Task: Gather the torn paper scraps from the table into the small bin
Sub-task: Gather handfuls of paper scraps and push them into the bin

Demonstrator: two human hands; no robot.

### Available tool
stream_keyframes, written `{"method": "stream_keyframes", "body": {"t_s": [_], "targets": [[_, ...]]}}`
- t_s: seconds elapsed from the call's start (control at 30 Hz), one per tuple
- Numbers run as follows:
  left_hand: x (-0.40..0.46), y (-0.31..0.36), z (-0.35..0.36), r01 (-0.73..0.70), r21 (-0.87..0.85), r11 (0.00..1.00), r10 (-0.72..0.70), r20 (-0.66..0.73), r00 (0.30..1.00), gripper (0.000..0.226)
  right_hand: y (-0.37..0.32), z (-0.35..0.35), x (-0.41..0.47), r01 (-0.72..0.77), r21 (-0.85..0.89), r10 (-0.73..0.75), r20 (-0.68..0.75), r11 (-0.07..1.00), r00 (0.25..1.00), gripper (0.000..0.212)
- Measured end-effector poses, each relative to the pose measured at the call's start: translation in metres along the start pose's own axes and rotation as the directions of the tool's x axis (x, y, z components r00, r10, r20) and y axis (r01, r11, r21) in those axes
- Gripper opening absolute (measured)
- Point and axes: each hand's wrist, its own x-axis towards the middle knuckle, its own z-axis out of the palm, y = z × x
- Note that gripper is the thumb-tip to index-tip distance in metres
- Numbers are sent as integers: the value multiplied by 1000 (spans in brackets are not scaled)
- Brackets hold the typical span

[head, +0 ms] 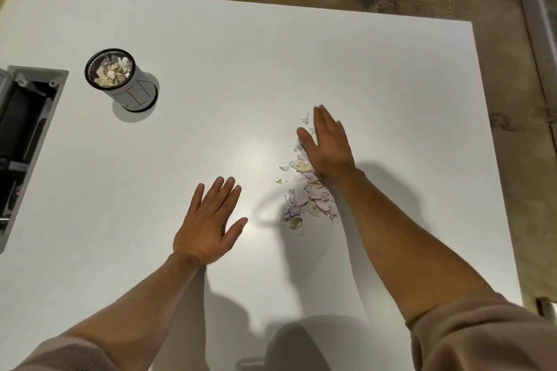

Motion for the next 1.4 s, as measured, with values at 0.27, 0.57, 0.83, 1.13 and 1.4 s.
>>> {"method": "stream_keyframes", "body": {"t_s": [0.27,0.57,0.83,1.13,1.4], "targets": [[0,-1,1,4,4,1000,-4,-2,1000,66,-17,15,-28,358,10,-349,242,934,905,63],[0,4,-7,0,-20,1000,0,0,1000,65,-22,3,-95,339,15,-326,309,941,893,51],[0,8,-15,15,-20,1000,-15,30,999,66,16,-25,-107,-32,-91,28,-43,995,999,49],[23,41,-34,121,-254,960,-85,146,986,82,6,-21,-89,166,-308,-82,268,937,960,51],[66,96,-33,-123,-155,980,169,332,928,113,5,-27,-135,180,-172,-112,346,968,932,69]]}}
